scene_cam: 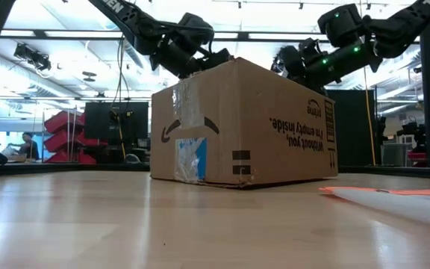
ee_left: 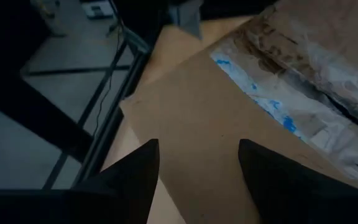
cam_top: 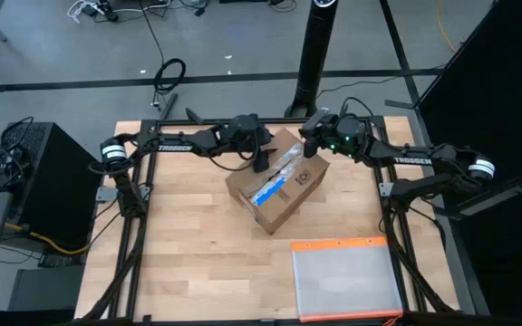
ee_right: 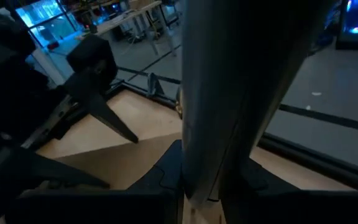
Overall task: Unpack boxes
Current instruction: Open the cardboard box using the cutter
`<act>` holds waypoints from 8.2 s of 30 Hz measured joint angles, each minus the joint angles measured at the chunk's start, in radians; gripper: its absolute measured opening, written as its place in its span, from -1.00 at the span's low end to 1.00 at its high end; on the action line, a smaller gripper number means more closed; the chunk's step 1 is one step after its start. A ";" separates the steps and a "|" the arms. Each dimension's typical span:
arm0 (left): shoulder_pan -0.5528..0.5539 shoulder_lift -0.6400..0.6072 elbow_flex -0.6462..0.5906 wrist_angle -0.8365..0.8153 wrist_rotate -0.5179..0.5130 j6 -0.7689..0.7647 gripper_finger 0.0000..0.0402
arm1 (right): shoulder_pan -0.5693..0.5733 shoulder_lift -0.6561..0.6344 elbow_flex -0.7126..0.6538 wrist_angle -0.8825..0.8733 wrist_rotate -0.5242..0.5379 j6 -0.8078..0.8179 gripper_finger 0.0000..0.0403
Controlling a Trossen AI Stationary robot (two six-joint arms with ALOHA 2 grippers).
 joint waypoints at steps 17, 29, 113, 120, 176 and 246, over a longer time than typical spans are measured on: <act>0.000 0.000 0.000 -0.043 -0.008 -0.051 0.06 | 0.043 0.097 0.001 0.095 0.073 0.043 -0.79; 0.013 0.000 0.001 -0.097 -0.056 -0.098 0.06 | 0.102 0.043 0.001 0.016 0.128 0.076 -0.79; -0.271 -0.023 -0.004 -0.099 -0.222 -0.280 0.06 | 0.377 0.227 0.075 0.105 0.678 0.275 -0.79; -0.263 -0.016 -0.006 -0.094 -0.256 -0.286 0.06 | 0.433 0.212 0.075 0.049 0.704 0.351 -0.79; -0.371 0.122 0.097 0.022 -0.366 -0.249 0.06 | 0.341 0.141 0.074 -0.093 0.567 0.550 -0.79; -0.344 0.143 0.096 0.004 -0.361 -0.246 0.06 | -0.134 -0.089 0.172 -0.673 -0.462 0.597 -0.80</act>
